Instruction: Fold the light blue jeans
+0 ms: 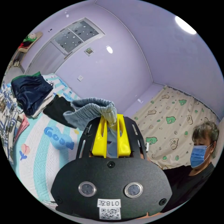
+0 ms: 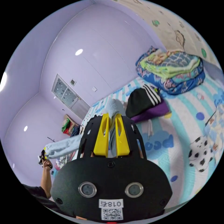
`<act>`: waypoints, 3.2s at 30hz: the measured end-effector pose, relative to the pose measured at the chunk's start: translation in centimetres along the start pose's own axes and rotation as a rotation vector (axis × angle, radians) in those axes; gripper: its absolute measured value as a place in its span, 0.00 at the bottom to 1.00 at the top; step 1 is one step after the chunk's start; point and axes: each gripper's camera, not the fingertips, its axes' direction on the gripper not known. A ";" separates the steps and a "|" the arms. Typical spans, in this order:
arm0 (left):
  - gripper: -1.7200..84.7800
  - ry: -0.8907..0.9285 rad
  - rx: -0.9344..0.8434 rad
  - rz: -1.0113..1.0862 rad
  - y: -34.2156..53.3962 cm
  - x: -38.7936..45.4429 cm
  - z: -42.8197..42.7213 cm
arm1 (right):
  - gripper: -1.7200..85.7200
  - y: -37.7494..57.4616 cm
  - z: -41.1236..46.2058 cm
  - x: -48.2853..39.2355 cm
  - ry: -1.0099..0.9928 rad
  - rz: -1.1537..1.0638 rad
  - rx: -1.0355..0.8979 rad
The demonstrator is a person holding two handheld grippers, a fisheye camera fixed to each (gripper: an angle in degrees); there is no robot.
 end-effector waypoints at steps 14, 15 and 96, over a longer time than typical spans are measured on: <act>0.16 -0.557 -0.142 -0.220 9.9 -8.7 -8.3 | 0.12 15.9 2.5 4.9 0.137 -0.053 -0.607; 0.16 -0.570 -0.187 -0.143 9.2 -7.5 -7.0 | 0.12 15.3 3.5 4.4 0.173 -0.094 -0.587; 0.19 -0.623 -0.816 -0.419 -6.4 -19.7 20.9 | 0.01 25.4 -24.6 19.6 0.030 0.266 0.098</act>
